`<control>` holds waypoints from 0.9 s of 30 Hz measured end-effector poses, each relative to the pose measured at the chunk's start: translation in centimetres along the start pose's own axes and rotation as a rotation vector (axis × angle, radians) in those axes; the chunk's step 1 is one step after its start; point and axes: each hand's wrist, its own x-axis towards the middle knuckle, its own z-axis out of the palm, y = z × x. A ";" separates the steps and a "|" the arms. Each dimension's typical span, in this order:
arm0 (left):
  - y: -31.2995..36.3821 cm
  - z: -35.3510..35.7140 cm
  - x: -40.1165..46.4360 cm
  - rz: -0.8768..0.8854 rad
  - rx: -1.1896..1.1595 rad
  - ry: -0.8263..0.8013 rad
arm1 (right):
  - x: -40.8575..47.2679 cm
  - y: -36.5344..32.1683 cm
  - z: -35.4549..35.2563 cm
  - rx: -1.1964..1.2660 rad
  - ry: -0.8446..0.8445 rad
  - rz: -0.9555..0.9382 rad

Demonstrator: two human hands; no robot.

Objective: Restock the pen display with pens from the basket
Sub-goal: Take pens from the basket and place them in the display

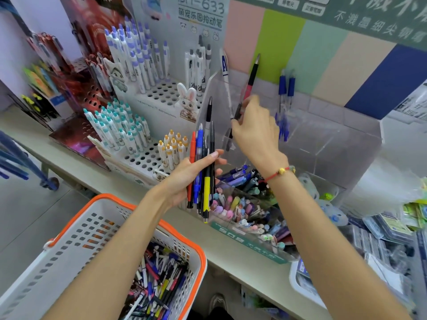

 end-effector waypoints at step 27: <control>-0.7 0.2 1.0 0.053 -0.293 0.145 | 0.6 2.9 -1.6 0.180 0.226 0.001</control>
